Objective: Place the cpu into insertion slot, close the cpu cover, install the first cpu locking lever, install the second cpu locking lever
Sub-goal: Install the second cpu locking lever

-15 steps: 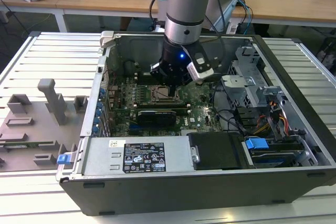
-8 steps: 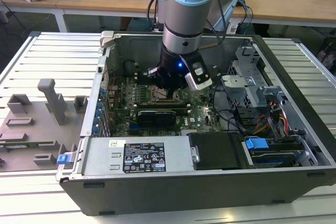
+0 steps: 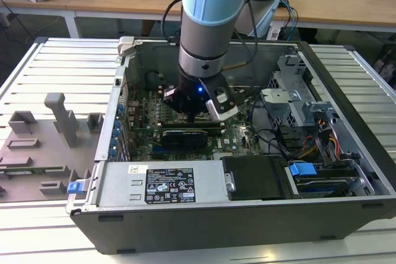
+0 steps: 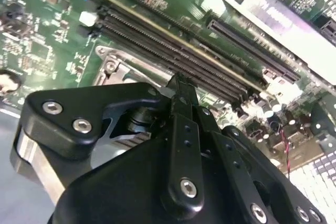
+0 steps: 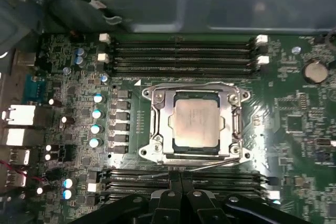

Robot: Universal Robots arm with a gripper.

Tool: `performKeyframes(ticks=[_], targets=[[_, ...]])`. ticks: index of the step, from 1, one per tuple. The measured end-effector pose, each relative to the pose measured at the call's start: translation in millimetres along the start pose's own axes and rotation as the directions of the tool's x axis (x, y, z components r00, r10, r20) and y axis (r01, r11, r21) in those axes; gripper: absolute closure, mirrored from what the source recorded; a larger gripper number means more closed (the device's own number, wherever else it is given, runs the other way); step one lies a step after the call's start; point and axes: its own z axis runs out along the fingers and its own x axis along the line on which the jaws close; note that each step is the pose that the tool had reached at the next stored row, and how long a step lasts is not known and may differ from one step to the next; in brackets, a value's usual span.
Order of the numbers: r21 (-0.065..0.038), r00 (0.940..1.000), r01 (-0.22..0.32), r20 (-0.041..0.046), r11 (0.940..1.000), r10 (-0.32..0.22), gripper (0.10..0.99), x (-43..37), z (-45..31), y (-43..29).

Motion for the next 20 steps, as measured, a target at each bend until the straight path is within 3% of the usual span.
performKeyframes(ticks=[4, 8, 12, 20], targets=[[0.000, 1.0000, 0.007, -0.0015, 1.0000, -0.007, 0.980, 2.2, 3.9, 0.4], [0.000, 0.9997, 0.025, -0.0048, 0.9997, -0.025, 0.980, 4.6, 6.8, 5.4], [0.000, 0.9982, 0.058, -0.0112, 0.9983, -0.058, 0.980, 12.4, 15.7, 4.3], [-0.007, 0.9968, 0.078, -0.0146, 0.9969, -0.079, 0.980, 29.0, 20.8, 10.8]])
